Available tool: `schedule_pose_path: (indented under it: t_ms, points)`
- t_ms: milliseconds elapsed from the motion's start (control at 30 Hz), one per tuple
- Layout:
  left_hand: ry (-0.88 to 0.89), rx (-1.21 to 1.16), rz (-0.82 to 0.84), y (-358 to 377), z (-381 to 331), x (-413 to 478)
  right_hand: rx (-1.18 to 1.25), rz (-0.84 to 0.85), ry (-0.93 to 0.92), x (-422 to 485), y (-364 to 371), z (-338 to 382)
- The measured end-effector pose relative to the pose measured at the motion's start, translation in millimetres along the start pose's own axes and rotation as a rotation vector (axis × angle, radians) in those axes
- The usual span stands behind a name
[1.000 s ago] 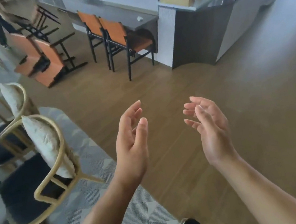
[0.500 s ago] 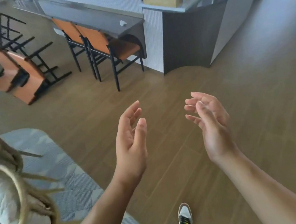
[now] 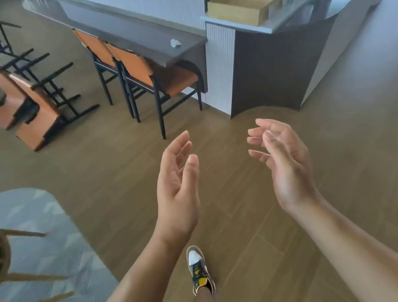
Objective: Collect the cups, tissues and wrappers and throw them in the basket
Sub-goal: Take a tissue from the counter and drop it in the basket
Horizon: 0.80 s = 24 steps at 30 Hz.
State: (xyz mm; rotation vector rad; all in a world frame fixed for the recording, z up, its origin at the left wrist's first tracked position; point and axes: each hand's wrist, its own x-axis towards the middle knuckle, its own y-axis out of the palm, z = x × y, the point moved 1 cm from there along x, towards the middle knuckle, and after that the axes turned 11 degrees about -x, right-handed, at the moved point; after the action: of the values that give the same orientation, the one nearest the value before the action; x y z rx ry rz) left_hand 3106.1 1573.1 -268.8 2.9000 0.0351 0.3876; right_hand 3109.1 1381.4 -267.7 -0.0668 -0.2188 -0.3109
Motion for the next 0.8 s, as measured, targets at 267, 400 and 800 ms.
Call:
schedule_pose_path:
  t_ms: [267,400,800]
  points:
    - [0.014,0.003,0.030,-21,42,185,0.014,-0.028,0.002,173,79,-30]
    - [0.016,0.008,0.059,-27,55,271,0.014,-0.037,-0.002,250,116,-40]
    - [0.000,0.049,0.058,4,150,508,0.047,-0.045,0.025,487,152,-123]
